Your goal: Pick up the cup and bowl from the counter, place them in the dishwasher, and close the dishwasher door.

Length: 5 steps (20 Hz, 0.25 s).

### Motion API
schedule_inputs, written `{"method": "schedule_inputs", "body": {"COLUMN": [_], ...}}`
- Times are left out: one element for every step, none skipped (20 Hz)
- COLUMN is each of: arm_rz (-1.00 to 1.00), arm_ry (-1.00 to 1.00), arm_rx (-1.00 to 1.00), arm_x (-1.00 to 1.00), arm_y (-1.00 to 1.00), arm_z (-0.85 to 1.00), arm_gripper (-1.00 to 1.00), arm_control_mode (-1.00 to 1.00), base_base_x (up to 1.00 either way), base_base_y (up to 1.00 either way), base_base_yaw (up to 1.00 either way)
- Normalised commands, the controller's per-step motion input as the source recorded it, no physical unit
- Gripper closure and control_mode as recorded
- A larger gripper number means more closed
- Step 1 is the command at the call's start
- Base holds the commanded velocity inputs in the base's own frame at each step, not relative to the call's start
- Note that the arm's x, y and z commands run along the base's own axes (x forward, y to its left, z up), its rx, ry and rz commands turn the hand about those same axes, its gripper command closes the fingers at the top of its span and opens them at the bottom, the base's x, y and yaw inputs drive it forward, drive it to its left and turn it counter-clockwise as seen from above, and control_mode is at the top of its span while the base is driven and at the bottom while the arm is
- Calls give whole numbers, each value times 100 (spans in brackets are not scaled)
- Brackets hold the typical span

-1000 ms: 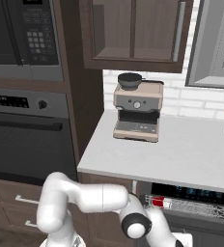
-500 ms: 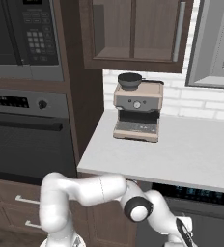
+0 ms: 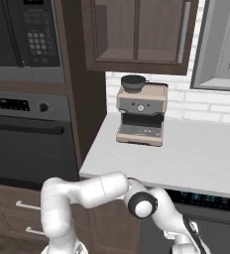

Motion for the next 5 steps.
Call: {"method": "schedule_inputs", "body": {"arm_rz": [0, 0, 0, 0, 0], "arm_ry": [15, 15, 12, 8, 2], "arm_rx": [-6, -6, -5, -1, 0], "arm_x": [60, 50, 31, 16, 0], "arm_y": [0, 1, 0, 0, 0], "arm_z": [0, 0, 0, 0, 4], "arm_gripper": [-100, -100, -100, -100, -100], "arm_control_mode": [-100, -100, -100, -100, -100], "base_base_x": [0, 0, 0, 0, 0], "base_base_y": [0, 0, 0, 0, 0], "base_base_yaw": [0, 0, 0, 0, 0]}}
